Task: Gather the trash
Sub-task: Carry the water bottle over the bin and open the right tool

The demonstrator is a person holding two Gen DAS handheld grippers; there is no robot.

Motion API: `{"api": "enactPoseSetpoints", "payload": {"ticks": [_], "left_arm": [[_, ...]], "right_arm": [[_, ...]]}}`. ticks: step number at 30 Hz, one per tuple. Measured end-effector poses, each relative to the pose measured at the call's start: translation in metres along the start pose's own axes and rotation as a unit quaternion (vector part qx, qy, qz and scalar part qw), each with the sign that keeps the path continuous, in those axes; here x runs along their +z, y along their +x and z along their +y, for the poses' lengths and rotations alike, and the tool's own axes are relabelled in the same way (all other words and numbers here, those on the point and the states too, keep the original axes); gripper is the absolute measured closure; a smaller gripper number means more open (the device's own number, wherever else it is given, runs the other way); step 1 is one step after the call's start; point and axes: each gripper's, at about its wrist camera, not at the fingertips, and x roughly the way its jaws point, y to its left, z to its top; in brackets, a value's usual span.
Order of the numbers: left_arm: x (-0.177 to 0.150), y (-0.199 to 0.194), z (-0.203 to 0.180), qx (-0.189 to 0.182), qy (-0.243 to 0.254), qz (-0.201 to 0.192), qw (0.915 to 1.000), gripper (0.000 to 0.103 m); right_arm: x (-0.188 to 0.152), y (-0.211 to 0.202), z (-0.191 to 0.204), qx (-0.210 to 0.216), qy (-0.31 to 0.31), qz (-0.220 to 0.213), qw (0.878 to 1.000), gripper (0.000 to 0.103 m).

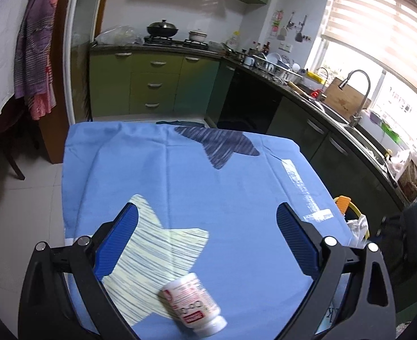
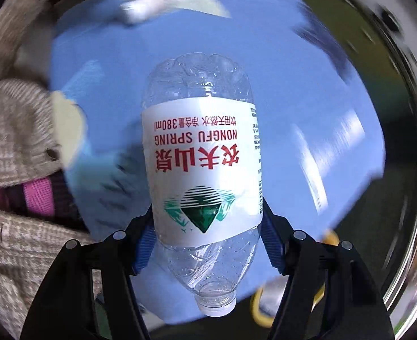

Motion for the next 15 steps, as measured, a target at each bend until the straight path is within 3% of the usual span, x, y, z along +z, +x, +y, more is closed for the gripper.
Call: {"api": "enactPoseSetpoints", "payload": {"ticks": [4, 8, 12, 15], "left_arm": [[0.001, 0.004, -0.012, -0.005, 0.009, 0.003, 0.9999, 0.01], [-0.001, 0.013, -0.02, -0.009, 0.015, 0.012, 0.9998, 0.01], [-0.003, 0.023, -0.025, -0.007, 0.019, 0.024, 0.9995, 0.01], [-0.003, 0.027, -0.024, -0.003, 0.02, 0.03, 0.9993, 0.01]], "right_arm": [[-0.057, -0.005, -0.082, -0.013, 0.151, 0.001, 0.988, 0.038], [-0.125, 0.012, -0.166, -0.037, 0.288, 0.036, 0.956, 0.038], [-0.171, 0.047, -0.213, -0.028, 0.368, 0.087, 0.925, 0.038], [-0.184, 0.067, -0.234, -0.012, 0.396, 0.104, 0.912, 0.038]]}}
